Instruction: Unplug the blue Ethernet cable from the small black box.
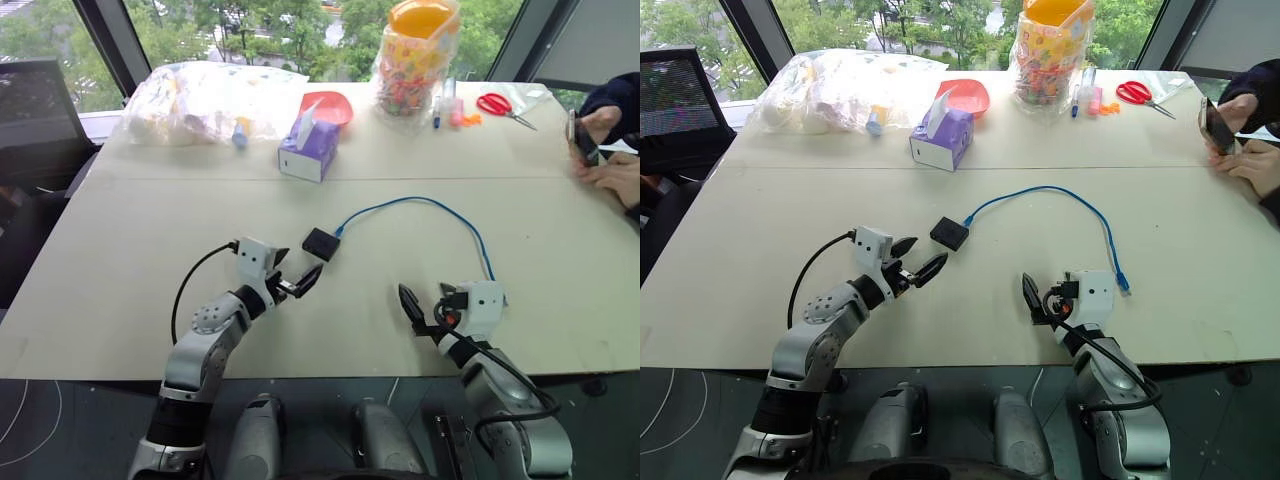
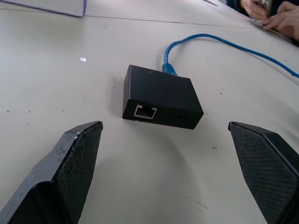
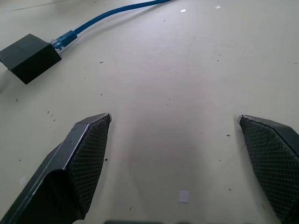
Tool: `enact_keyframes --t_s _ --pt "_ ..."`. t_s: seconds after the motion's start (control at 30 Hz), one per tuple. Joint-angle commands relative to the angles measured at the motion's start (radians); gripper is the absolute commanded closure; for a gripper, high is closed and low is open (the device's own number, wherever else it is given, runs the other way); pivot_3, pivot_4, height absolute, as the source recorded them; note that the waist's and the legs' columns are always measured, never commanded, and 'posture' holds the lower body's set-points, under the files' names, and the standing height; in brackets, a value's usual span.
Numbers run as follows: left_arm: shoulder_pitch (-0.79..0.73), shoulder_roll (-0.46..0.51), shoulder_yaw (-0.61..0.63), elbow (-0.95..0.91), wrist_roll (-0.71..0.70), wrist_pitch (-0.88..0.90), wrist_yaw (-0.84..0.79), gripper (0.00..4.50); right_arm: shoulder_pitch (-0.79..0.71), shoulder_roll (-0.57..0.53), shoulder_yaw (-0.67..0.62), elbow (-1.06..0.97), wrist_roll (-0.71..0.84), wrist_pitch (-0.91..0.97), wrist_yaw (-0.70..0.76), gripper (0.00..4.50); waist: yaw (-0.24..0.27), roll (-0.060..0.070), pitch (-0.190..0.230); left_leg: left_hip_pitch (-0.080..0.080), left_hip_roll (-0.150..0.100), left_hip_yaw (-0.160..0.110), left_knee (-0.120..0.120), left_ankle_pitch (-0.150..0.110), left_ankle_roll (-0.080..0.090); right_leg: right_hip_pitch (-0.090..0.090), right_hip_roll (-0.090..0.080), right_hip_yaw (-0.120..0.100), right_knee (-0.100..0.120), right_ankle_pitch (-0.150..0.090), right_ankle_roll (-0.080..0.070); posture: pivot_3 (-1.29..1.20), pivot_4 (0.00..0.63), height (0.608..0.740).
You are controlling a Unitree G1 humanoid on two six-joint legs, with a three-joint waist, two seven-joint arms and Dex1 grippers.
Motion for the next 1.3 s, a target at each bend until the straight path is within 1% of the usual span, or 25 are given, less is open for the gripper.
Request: enact_keyframes --t_s 0.03,0.17,0.23,0.33,0.5,0.6,0.77,0.87,0.93,1.0,1.07,1.13,1.2,1.3 --pt "0.008 -0.001 0.001 -0.055 -0.021 0.002 -0.004 0.02 0.009 -0.007 -0.012 -0.059 0.017 0.005 -0.002 0.00 0.000 0.000 0.000 0.000 0.000 0.000 0.000 0.000 0.000 0.000 0.000 0.000 0.000 0.000 0.000 0.00 0.150 0.735" --pt "0.014 0.007 0.010 -0.067 -0.060 0.026 -0.026 0.02 0.008 -0.015 -0.027 -0.071 0.034 0.020 0.004 0.00 0.000 0.000 0.000 0.000 0.000 0.000 0.000 0.000 0.000 0.000 0.000 0.000 0.000 0.000 0.000 0.00 0.150 0.735" --pt "0.012 0.021 0.001 -0.085 -0.081 0.044 -0.053 0.02 -0.001 -0.039 -0.036 -0.080 0.073 0.047 0.039 0.00 0.000 0.000 0.000 0.000 0.000 0.000 0.000 0.000 0.000 0.000 0.000 0.000 -0.001 0.000 0.000 0.00 0.150 0.735" --pt "0.018 0.046 0.008 -0.103 -0.106 0.062 -0.082 0.02 0.006 -0.067 -0.017 -0.107 0.101 0.072 0.071 0.00 -0.001 0.000 0.000 0.000 0.000 0.000 -0.001 0.000 0.000 0.000 0.000 0.000 -0.001 0.000 0.000 0.00 0.150 0.735" --pt "-0.006 0.086 0.025 -0.090 -0.144 0.097 -0.120 0.02 0.008 -0.130 0.005 -0.131 0.150 0.116 0.142 0.00 0.000 0.000 0.000 0.000 0.000 0.000 -0.001 0.000 0.000 0.000 0.000 0.000 -0.001 0.000 0.000 0.00 0.150 0.735" --pt "-0.058 0.123 0.041 -0.048 -0.187 0.149 -0.171 0.02 0.009 -0.199 0.010 -0.146 0.174 0.137 0.207 0.00 0.002 0.000 0.000 0.000 0.000 0.000 -0.001 0.000 0.000 0.000 0.000 0.000 -0.002 0.000 0.000 0.00 0.150 0.735" --pt "-0.104 0.235 0.048 -0.042 -0.285 0.265 -0.319 0.02 -0.009 -0.293 -0.004 -0.193 0.237 0.189 0.263 0.00 -0.004 0.000 0.000 0.000 0.000 0.000 -0.002 0.000 0.000 0.000 0.000 0.000 -0.002 0.000 -0.001 0.00 0.150 0.735" --pt "-0.217 0.299 0.052 0.035 -0.325 0.336 -0.410 0.02 -0.125 -0.436 -0.078 -0.192 0.326 0.284 0.337 0.00 -0.002 -0.001 0.001 0.001 0.000 0.000 -0.003 0.000 0.000 0.000 0.001 0.000 -0.002 0.000 0.000 0.00 0.150 0.735" --pt "-0.262 0.333 0.049 0.060 -0.333 0.355 -0.458 0.02 -0.201 -0.489 -0.114 -0.192 0.406 0.344 0.351 0.00 -0.001 -0.002 0.002 0.000 0.000 0.000 0.000 0.000 0.000 0.000 0.001 0.000 -0.002 0.002 -0.002 0.00 0.150 0.735" --pt "-0.310 0.368 0.043 0.090 -0.333 0.365 -0.510 0.02 -0.310 -0.570 -0.111 -0.174 0.446 0.402 0.391 0.00 -0.001 -0.002 0.002 0.001 0.000 0.000 0.000 0.000 0.000 0.001 0.001 0.000 -0.002 0.002 -0.002 0.00 0.150 0.735" --pt "-0.345 0.387 0.029 0.121 -0.318 0.359 -0.545 0.02 -0.418 -0.640 -0.084 -0.124 0.456 0.436 0.438 0.00 -0.002 -0.001 0.002 0.000 0.000 0.000 0.000 0.000 0.001 0.001 0.001 0.000 -0.003 0.002 -0.002 0.00 0.150 0.735" --pt "-0.369 0.402 0.018 0.144 -0.299 0.342 -0.575 0.02 -0.543 -0.724 0.006 -0.047 0.398 0.433 0.512 0.00 -0.003 -0.001 0.002 0.000 0.000 0.000 -0.002 0.000 0.001 0.000 0.001 0.000 -0.004 0.002 -0.002 0.00 0.150 0.735" --pt "-0.380 0.415 0.010 0.155 -0.280 0.319 -0.595 0.02 -0.720 -0.795 0.170 0.095 0.264 0.327 0.672 0.00 -0.004 -0.001 0.002 0.000 0.000 0.001 -0.003 0.000 0.001 -0.001 0.001 0.000 -0.005 0.002 -0.002 0.00 0.150 0.735" --pt "-0.369 0.428 0.010 0.130 -0.272 0.305 -0.602 0.02 -0.947 -0.812 0.392 0.306 0.062 0.162 0.856 0.00 -0.006 -0.001 0.003 0.000 0.000 0.002 -0.005 0.000 0.001 -0.003 0.002 0.001 -0.005 0.002 -0.002 0.00 0.150 0.735"
